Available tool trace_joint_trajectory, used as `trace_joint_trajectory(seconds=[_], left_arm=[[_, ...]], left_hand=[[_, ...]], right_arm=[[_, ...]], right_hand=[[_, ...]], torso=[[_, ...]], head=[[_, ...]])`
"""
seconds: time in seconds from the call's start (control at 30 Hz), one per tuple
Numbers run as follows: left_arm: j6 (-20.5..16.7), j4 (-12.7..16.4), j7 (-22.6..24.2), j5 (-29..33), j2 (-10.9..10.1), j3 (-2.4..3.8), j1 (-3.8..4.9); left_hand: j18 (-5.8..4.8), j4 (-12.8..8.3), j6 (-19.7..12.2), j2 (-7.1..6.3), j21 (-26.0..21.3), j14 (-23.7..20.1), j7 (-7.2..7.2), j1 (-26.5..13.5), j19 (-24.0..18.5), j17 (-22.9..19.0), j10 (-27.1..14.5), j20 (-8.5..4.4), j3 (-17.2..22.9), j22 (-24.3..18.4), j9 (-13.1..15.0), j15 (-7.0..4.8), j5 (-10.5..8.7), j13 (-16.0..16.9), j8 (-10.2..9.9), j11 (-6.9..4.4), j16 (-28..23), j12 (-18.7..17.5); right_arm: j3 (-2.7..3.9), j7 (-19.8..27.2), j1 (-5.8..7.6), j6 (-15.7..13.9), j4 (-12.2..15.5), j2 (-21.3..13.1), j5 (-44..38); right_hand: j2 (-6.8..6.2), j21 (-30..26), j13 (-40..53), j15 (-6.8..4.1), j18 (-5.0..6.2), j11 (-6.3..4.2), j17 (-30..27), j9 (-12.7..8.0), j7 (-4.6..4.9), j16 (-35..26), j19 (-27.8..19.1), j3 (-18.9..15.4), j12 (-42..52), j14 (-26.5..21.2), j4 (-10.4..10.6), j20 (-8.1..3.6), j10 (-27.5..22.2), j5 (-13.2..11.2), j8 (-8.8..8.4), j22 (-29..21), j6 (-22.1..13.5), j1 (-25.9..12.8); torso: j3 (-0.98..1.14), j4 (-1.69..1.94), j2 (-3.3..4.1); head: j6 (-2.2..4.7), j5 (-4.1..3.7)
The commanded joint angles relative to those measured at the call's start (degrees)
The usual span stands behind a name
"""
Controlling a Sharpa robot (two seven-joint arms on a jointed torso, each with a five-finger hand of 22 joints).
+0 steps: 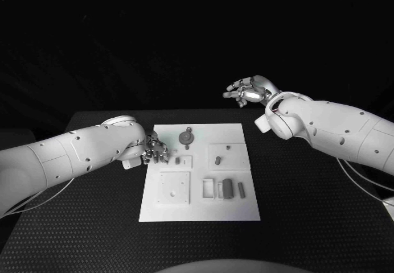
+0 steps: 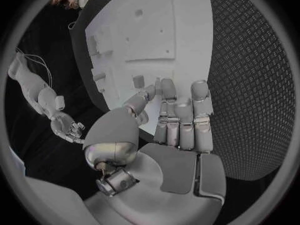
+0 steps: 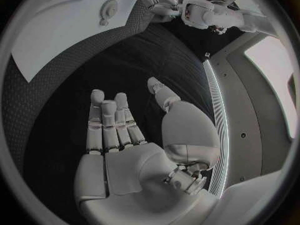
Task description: Assemble the parts on the task board
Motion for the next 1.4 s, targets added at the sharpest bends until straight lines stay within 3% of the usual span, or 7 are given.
trace_joint_trajectory(seconds=[0.03, 1.4], left_arm=[[1.2, 0.1, 0.0, -0.7, 0.1, -0.10, -0.26], [2.8, 0.2, 0.3, -0.3, 0.1, -0.09, -0.28]], left_hand=[[0.00, -0.3, 3.8, 0.68, 0.2, 0.7, -0.16, 0.0, 0.0, 0.1, 2.2, -1.98, 0.9, 1.3, 1.8, -1.16, 0.23, 0.1, 4.2, -1.90, 0.3, 0.3], [0.03, -0.4, 4.0, 0.57, 0.8, 1.2, -0.34, 0.3, 0.3, 0.1, 2.5, -2.16, 1.1, 1.3, 2.0, -1.32, 0.93, 0.4, 4.5, -2.09, 0.7, 0.7]], right_arm=[[0.03, 0.4, -0.02, 0.7, 0.1, 0.0, 0.0], [0.03, 0.4, -0.07, 0.8, 0.0, 0.1, 0.0]], right_hand=[[0.20, -0.2, -0.1, -0.19, 0.83, 0.14, -0.1, -0.1, 1.76, 0.3, -0.1, 0.1, 0.3, -0.1, 0.1, 0.37, -0.4, -0.2, 0.30, 0.4, 0.0, -0.4], [0.19, -0.2, -0.2, -0.18, 0.83, 0.15, -0.2, -0.1, 1.78, 0.3, -0.1, 0.1, 0.5, -0.2, 0.2, 0.36, -0.4, -0.2, 0.36, 0.4, -0.1, -0.4]], torso=[[0.01, 0.00, 0.00], [0.01, -0.01, 0.01]], head=[[-0.10, -0.04], [-0.46, -0.13]])
